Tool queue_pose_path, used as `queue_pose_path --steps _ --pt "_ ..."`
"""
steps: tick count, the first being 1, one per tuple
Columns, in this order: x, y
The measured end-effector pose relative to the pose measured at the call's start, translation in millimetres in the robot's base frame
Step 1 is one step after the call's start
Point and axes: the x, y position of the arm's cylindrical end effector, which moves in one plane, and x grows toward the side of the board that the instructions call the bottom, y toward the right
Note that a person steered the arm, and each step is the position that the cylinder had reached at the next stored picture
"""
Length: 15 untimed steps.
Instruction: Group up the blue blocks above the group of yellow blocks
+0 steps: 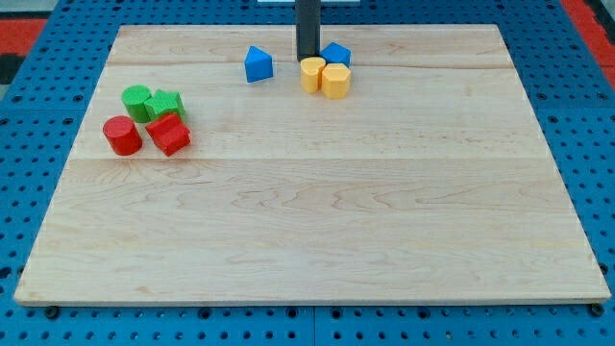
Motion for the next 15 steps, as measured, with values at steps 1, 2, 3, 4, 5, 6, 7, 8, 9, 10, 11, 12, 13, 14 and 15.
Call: queue_pose_path --steps 1,2,3,4,5,6,7,8,9,10,11,12,13,14,15 --pt "-23 -20" --pt "-40 -46" --pt "-43 -80" --pt "-38 -112" --pt "-7 -112" --pt "24 -95" --pt "31 -79" --pt "28 -76" --pt "26 -95" --pt "16 -95" --pt "4 -58" --pt "8 -20" --pt "13 -37" --pt "18 -83" --pt "29 -129"
